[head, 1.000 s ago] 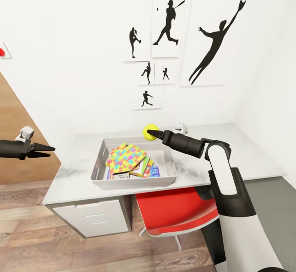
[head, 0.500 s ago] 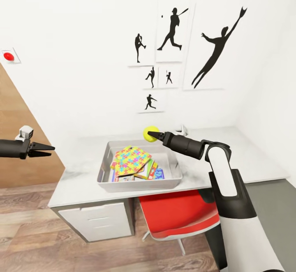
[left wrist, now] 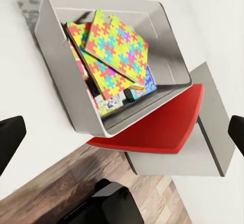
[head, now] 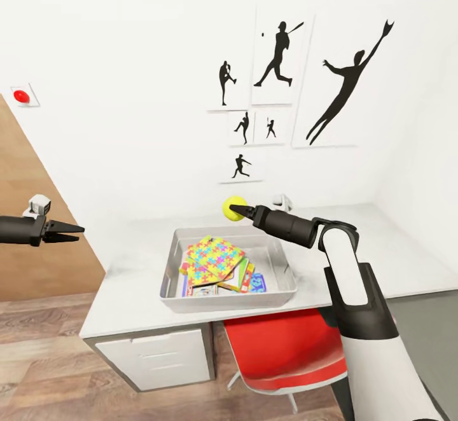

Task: Put all the toys in the child's room - the three board games (two on the bed and one on the table), the two jigsaw puzzles on the table, and the tennis ball on the table - inside the toy box on the table in the child's room.

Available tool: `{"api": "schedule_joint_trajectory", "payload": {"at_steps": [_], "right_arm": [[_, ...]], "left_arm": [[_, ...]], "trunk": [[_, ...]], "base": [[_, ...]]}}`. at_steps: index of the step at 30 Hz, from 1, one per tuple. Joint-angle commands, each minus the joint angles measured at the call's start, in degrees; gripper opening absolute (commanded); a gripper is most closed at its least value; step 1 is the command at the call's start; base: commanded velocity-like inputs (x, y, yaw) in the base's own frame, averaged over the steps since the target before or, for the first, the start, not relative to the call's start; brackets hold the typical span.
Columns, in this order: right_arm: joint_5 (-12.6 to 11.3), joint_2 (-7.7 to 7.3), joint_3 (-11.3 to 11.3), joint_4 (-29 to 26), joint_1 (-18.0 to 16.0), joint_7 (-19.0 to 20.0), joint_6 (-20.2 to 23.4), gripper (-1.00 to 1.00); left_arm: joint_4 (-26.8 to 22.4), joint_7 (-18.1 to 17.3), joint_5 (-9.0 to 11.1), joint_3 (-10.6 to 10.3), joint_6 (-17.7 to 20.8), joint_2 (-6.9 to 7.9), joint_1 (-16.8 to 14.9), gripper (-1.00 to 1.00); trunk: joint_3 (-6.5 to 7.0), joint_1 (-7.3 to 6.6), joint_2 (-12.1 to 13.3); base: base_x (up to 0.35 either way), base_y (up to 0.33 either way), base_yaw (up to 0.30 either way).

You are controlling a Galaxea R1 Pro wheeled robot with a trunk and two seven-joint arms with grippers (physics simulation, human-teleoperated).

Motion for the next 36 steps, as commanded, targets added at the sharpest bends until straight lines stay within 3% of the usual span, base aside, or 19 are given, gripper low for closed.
{"api": "schedule_joint_trajectory", "payload": {"at_steps": [1,18,36], "right_arm": [[-0.07,0.03,-0.05,-0.03,0.04,-0.10,0.23,-1.00],[-0.07,-0.06,-0.31,-0.04,0.36,-0.07,0.16,-1.00],[-0.04,-0.22,-0.57,0.00,0.39,-0.06,-1.24,-1.00]], "left_arm": [[0.04,-0.13,0.32,-0.37,0.37,0.07,-0.18,1.00],[0.04,-0.20,0.32,-0.40,-0.98,0.09,-0.17,1.00],[0.02,-0.14,0.26,-0.50,-1.20,-0.16,-0.11,1.00]], "trunk": [[-0.03,0.05,-0.13],[1.59,0.05,-0.13],[3.30,0.05,-0.13]], "base": [[0.053,0.038,0.000],[0.020,0.205,0.000],[0.058,0.035,0.000]]}}
